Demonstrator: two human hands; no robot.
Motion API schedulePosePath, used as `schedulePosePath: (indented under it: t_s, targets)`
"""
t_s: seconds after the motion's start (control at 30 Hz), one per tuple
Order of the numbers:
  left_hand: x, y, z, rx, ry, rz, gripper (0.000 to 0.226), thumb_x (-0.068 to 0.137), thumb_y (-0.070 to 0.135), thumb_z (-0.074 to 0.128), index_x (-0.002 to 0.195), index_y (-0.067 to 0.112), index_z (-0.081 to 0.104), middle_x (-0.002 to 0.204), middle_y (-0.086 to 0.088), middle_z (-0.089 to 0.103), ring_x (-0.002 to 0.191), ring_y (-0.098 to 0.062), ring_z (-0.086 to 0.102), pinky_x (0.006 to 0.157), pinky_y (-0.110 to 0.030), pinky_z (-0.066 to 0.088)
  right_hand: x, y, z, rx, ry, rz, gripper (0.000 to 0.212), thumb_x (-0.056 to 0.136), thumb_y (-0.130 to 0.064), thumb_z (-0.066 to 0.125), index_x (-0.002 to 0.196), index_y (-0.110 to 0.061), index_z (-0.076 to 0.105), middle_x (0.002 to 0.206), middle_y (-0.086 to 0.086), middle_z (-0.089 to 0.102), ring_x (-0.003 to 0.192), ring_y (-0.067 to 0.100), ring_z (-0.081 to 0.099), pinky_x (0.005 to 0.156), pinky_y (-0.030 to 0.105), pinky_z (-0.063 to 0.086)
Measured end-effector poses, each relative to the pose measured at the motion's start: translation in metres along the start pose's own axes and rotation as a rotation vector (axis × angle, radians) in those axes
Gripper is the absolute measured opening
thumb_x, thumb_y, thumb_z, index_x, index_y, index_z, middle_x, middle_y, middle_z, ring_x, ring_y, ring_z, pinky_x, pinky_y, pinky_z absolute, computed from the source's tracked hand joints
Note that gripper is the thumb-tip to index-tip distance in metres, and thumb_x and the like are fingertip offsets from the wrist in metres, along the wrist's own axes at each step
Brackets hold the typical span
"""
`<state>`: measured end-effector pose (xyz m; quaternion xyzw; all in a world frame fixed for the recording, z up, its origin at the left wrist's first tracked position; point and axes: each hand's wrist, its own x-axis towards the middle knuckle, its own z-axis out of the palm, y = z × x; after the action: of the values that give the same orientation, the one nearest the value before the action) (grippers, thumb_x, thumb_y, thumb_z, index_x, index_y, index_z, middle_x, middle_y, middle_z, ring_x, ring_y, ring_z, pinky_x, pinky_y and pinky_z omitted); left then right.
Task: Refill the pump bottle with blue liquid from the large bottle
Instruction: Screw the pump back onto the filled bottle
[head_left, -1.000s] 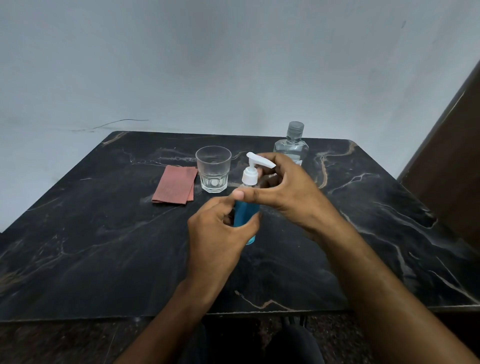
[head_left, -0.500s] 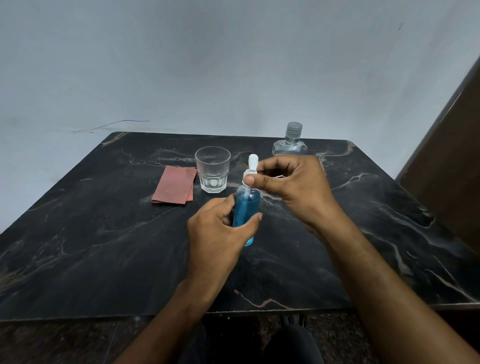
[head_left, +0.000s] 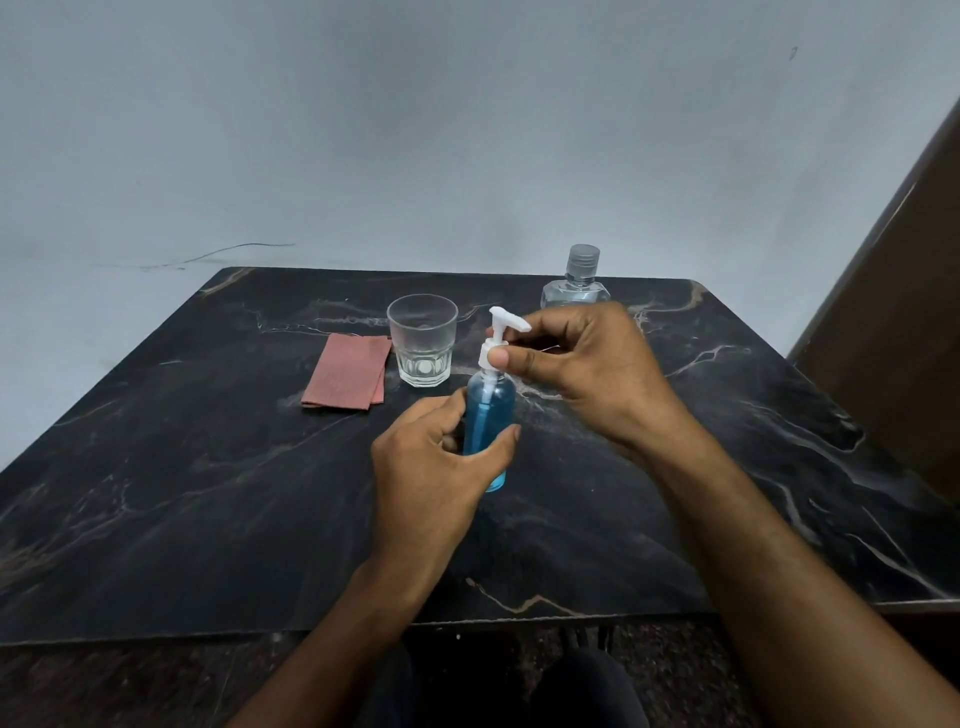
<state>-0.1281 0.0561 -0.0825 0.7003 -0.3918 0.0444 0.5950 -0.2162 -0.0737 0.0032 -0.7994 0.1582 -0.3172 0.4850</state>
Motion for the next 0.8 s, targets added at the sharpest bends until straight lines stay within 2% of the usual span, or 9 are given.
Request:
schedulePosePath:
  t_s: [0.17,0.3,0.43,0.57,0.6,0.67,0.73,0.8]
  targets:
    - [0.0000,0.0032,-0.0013,0.021,0.002,0.019,0.028,0.075,0.028,0.089,0.100,0.022,0.079,0.082,0.012,0.065,0.072,0.004,0.062,0.059,-0.006,0.046,-0.0024,-0.0008,-0.0027,-0.025,-0.035,-0.018,0.020,0.076,-0.014,0.084,0.094,-0.008,0.079,0.087,0.000,0.079,0.080,0.007,0.074,0.070,0.019,0.057]
    - [-0.0015,0.0068,-0.0017,0.038,0.002,0.024,0.022,0.074,0.024,0.090,0.093,0.020,0.079,0.075,0.015,0.059,0.068,0.009,0.058,0.058,-0.004,0.042,-0.0032,-0.0001,-0.0018,-0.046,0.011,0.007,0.029,0.069,-0.020,0.089,0.090,-0.006,0.077,0.085,0.005,0.077,0.081,0.016,0.075,0.073,0.028,0.062]
    - [-0.0026,0.0085,-0.0016,0.030,-0.002,0.021,0.026,0.074,0.026,0.089,0.098,0.021,0.079,0.076,0.016,0.060,0.068,0.010,0.058,0.058,-0.004,0.043,-0.0032,-0.0007,0.0012,-0.073,0.032,0.009,0.036,0.063,-0.029,0.091,0.087,-0.009,0.073,0.077,0.002,0.073,0.068,0.006,0.067,0.063,0.017,0.055]
    - [-0.0019,0.0056,-0.0019,0.020,0.005,0.013,0.029,0.074,0.031,0.087,0.100,0.020,0.079,0.081,0.015,0.064,0.076,0.005,0.063,0.062,-0.005,0.047,-0.0038,-0.0014,-0.0035,-0.104,-0.056,0.052,0.052,0.063,-0.035,0.092,0.107,-0.018,0.069,0.091,-0.001,0.069,0.075,0.005,0.061,0.067,0.018,0.054]
    - [-0.0014,0.0047,-0.0021,0.019,0.006,0.013,0.030,0.074,0.032,0.087,0.101,0.019,0.079,0.083,0.015,0.065,0.078,0.003,0.064,0.062,-0.006,0.048,-0.0040,-0.0017,-0.0057,-0.043,-0.097,0.063,0.051,0.067,-0.030,0.091,0.111,-0.017,0.070,0.093,-0.001,0.068,0.077,0.006,0.060,0.067,0.018,0.053]
    - [-0.0008,0.0041,-0.0021,0.009,-0.001,0.013,0.034,0.075,0.032,0.087,0.105,0.019,0.079,0.088,0.013,0.067,0.078,-0.001,0.067,0.064,-0.008,0.051,-0.0038,-0.0024,-0.0078,0.075,-0.136,0.074,0.034,0.076,-0.018,0.085,0.107,-0.010,0.074,0.091,0.005,0.069,0.075,0.009,0.059,0.063,0.017,0.049]
    - [-0.0004,0.0042,-0.0014,0.000,-0.001,0.011,0.035,0.075,0.031,0.088,0.106,0.018,0.079,0.088,0.013,0.067,0.076,-0.002,0.066,0.062,-0.008,0.051,-0.0029,-0.0008,-0.0081,0.071,-0.107,0.072,0.020,0.081,-0.015,0.081,0.099,-0.008,0.077,0.090,0.014,0.074,0.071,0.007,0.059,0.059,0.016,0.047]
    - [-0.0006,0.0051,-0.0007,0.021,0.000,0.012,0.032,0.074,0.030,0.088,0.102,0.019,0.079,0.083,0.013,0.065,0.073,-0.001,0.064,0.060,-0.009,0.049,-0.0031,0.0013,-0.0074,0.032,-0.083,0.066,0.020,0.081,-0.016,0.081,0.099,-0.007,0.078,0.091,0.014,0.076,0.069,0.003,0.061,0.059,0.014,0.047]
